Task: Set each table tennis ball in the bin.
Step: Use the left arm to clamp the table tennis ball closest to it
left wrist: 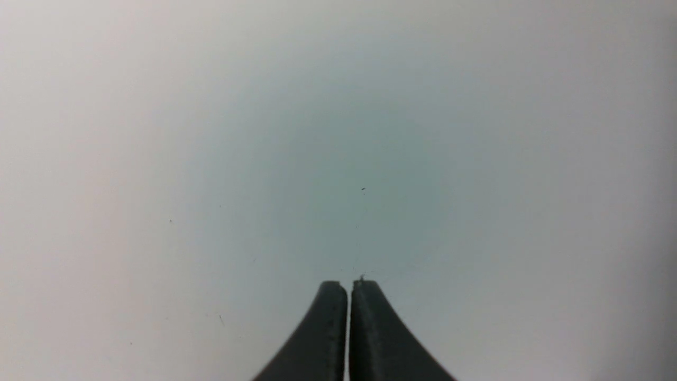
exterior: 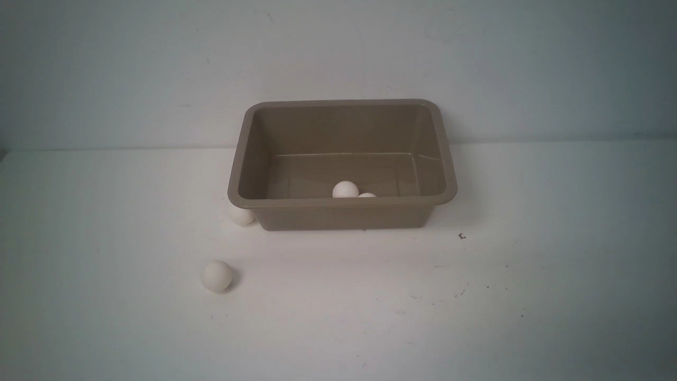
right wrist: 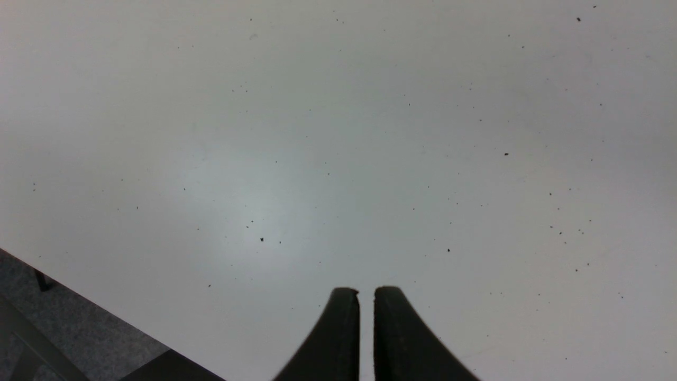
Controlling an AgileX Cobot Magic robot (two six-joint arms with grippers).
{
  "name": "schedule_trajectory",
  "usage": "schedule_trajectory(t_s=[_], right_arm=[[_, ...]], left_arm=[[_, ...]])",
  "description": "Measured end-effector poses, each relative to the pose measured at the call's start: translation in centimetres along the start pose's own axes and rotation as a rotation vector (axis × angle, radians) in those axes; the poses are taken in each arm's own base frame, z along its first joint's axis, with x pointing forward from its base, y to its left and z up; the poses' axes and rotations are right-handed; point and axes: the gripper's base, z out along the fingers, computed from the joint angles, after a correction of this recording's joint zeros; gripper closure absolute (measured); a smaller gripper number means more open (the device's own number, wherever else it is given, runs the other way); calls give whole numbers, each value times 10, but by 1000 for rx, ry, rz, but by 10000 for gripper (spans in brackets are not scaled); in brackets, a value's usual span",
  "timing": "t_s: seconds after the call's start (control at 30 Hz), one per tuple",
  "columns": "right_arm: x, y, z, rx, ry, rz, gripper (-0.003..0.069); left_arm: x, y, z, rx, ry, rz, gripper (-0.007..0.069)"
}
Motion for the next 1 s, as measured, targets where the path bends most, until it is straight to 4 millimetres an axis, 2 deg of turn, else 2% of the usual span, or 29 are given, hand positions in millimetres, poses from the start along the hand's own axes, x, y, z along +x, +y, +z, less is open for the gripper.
schedule_trajectory(t_s=[0.23, 0.33, 0.47, 0.83, 1.0], right_arm=[[0, 0, 0, -3, 0, 3, 628], [0, 0, 0, -5, 1, 4, 628], [0, 1, 0, -12, 3, 10, 628], [1, 2, 0, -25, 6, 21, 628], [1, 2, 0, -26, 6, 22, 628]], left_arm=[[2, 2, 3, -7, 19, 16, 629], [8, 6, 12, -13, 81, 38, 629], [21, 16, 36, -27, 228, 45, 629], [30, 45, 119, -2, 573, 88, 629], [50, 57, 134, 11, 822, 108, 629]])
